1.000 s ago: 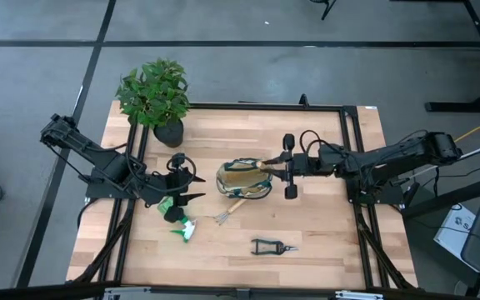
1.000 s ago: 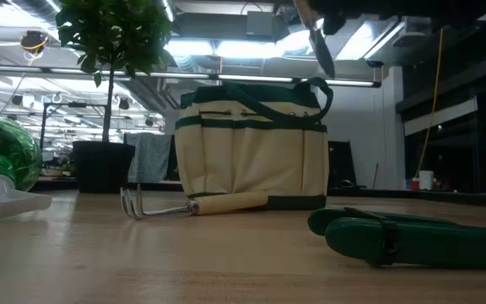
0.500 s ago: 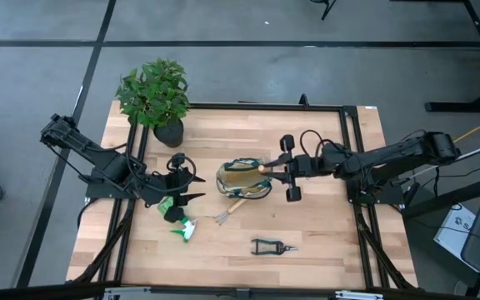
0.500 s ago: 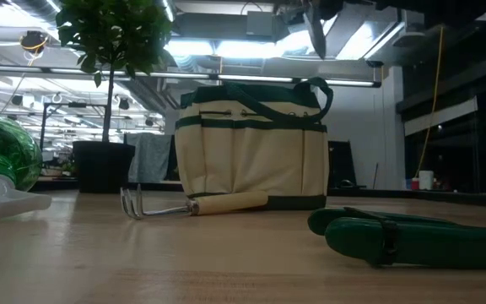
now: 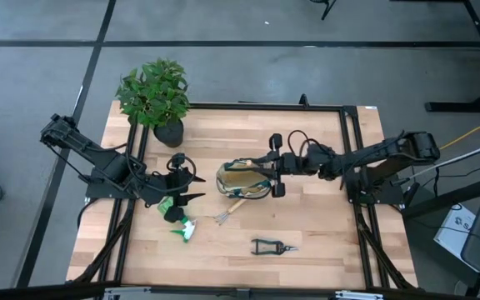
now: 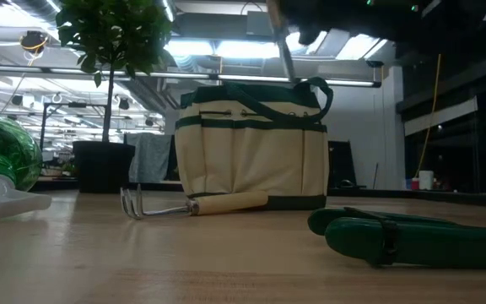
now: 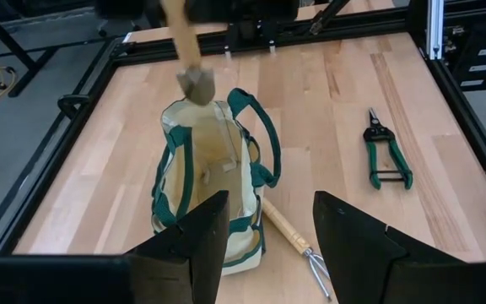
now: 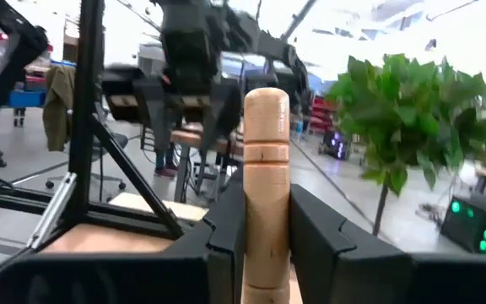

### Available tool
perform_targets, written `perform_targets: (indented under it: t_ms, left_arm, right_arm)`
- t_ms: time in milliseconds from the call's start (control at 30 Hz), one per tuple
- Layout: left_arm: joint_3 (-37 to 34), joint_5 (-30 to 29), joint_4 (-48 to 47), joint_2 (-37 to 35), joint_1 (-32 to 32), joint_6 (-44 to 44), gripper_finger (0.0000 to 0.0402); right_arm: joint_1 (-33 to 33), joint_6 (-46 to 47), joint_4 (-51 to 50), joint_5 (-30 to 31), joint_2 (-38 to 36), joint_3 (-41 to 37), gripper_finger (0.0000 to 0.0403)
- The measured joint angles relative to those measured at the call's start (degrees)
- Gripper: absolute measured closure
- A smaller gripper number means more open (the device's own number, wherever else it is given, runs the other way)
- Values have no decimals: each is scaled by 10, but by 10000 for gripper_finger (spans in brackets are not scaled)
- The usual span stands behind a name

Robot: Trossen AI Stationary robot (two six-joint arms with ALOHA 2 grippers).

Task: Pick & Place Garden tools in Gardening bag
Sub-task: Put the brown trowel into the green gardening bag, then adjust the green gardening bag

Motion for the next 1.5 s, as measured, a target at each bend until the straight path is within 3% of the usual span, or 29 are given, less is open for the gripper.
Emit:
perform_targets:
  t_ms: [333,1000,1267,1500]
  left_arm:
    - [0,0,0,0,0,0,233]
    - [0,0,0,0,0,0,233]
    - [0,0,0,0,0,0,233]
    - [0,0,0,0,0,0,233]
  right_arm:
    - [-8,19,-9,0,49,0,336]
    - [-8,19,-151,0,71,0,336]
    - [-8,28,-155,0,71,0,279]
    - [-8,41,-156,0,71,0,274]
